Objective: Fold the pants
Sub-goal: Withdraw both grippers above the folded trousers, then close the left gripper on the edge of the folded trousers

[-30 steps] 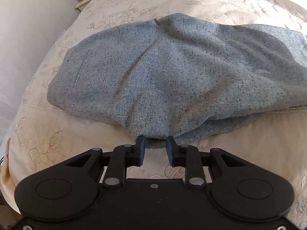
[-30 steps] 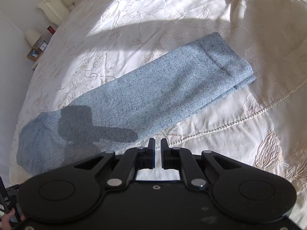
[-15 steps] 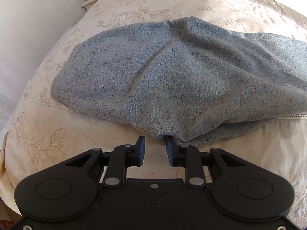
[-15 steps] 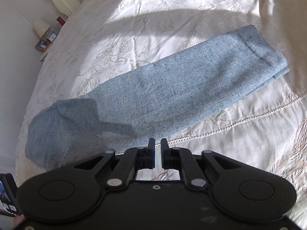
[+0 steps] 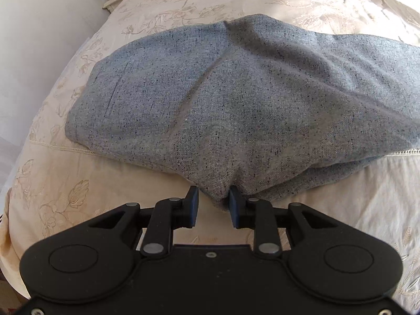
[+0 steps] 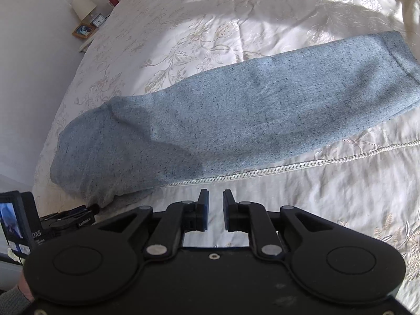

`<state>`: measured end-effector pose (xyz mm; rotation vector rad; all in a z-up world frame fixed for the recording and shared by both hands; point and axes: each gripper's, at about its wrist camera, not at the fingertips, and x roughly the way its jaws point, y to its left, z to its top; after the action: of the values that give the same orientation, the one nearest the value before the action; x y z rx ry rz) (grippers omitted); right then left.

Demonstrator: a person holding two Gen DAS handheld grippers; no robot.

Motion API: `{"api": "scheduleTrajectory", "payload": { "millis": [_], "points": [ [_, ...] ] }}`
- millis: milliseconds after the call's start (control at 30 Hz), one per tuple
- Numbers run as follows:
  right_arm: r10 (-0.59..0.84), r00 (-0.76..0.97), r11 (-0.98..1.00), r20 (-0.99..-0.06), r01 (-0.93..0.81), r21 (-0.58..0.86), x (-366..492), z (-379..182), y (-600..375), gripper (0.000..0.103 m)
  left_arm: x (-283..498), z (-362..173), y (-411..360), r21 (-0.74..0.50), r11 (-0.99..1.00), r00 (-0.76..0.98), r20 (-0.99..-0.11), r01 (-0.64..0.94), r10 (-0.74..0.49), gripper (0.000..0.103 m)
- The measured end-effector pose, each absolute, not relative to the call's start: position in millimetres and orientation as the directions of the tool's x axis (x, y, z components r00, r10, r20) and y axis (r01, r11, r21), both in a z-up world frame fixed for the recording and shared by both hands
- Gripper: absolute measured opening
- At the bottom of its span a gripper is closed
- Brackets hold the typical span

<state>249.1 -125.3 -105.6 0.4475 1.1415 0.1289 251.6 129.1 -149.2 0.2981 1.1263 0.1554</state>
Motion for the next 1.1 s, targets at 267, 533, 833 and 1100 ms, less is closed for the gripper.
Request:
{"api": "scheduleTrajectory", "payload": {
  "millis": [267, 533, 833, 1100],
  "points": [
    [0.274, 0.413, 0.958, -0.868, -0.191, 0.212, 268, -108, -39, 0.036, 244, -154, 130, 0.316, 0.944, 0.421, -0.872, 0.096, 0.249, 0.037],
    [0.193, 0.44, 0.908, -0.877, -0.419, -0.01, 273, -128, 16, 0.037, 235, -151, 129, 0.313, 0.939, 0.445, -0.868, 0.144, 0.221, 0.037],
    [0.2, 0.471, 0.938, -0.859, -0.345, 0.029, 305, -135, 4, 0.013, 242, -145, 127, 0.324, 0.939, 0.465, -0.853, 0.115, 0.237, 0.037],
    [0.216, 0.478, 0.97, -0.851, -0.203, 0.133, 326, -119, -19, 0.008, 252, -149, 121, 0.351, 0.929, 0.457, -0.85, 0.117, 0.263, 0.037]
  ]
}}
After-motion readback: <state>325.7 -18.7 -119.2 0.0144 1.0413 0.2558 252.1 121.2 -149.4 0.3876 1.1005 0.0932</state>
